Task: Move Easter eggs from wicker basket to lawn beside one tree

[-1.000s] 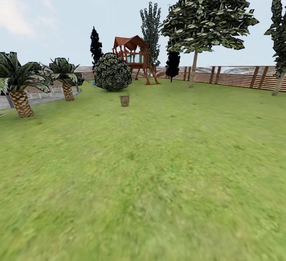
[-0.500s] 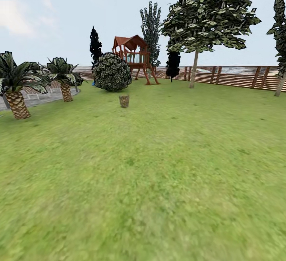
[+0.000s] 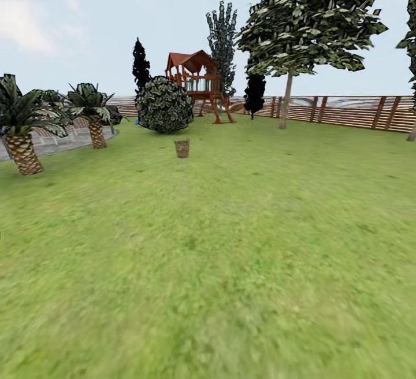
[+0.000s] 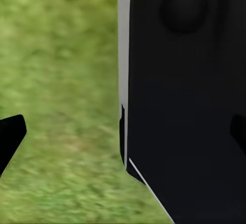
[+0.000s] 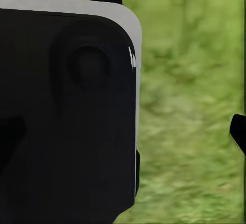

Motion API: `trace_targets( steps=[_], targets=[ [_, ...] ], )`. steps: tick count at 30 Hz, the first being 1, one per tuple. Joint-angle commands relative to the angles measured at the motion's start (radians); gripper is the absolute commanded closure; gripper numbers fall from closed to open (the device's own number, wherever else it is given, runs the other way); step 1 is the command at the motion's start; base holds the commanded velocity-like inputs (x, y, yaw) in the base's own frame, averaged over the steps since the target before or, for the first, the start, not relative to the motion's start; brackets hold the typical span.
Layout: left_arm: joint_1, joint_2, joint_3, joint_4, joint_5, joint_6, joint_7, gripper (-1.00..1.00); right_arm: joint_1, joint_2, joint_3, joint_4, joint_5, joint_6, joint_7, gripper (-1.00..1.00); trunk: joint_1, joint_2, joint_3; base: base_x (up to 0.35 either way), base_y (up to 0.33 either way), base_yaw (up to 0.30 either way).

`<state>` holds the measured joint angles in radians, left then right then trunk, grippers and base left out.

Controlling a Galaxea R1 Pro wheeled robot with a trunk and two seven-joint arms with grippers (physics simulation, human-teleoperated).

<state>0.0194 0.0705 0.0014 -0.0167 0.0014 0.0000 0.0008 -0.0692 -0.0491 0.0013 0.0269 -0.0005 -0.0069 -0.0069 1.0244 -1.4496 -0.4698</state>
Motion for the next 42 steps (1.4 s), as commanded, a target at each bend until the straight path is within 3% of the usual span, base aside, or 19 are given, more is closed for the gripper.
trace_targets(
  steps=[1, 11, 42],
  targets=[
    [0.001, 0.000, 0.000, -0.002, 0.000, 0.000, 0.000, -1.00, -0.001, 0.000, 0.000, 0.002, 0.000, -0.001, -0.001, -1.00, 0.001, 0.000, -0.001, 0.338, 0.000, 0.110],
    [0.001, 0.000, 0.000, -0.002, 0.000, 0.000, 0.000, -1.00, -0.001, 0.000, 0.001, 0.002, 0.002, -0.001, -0.001, -1.00, 0.001, 0.000, -0.001, 0.338, 0.000, 0.145],
    [0.001, 0.000, 0.000, -0.002, 0.000, 0.000, 0.000, -1.00, -0.001, 0.000, 0.002, 0.002, 0.002, -0.001, -0.001, -1.00, 0.001, 0.000, -0.001, 0.338, 0.000, 0.001]
  ],
)
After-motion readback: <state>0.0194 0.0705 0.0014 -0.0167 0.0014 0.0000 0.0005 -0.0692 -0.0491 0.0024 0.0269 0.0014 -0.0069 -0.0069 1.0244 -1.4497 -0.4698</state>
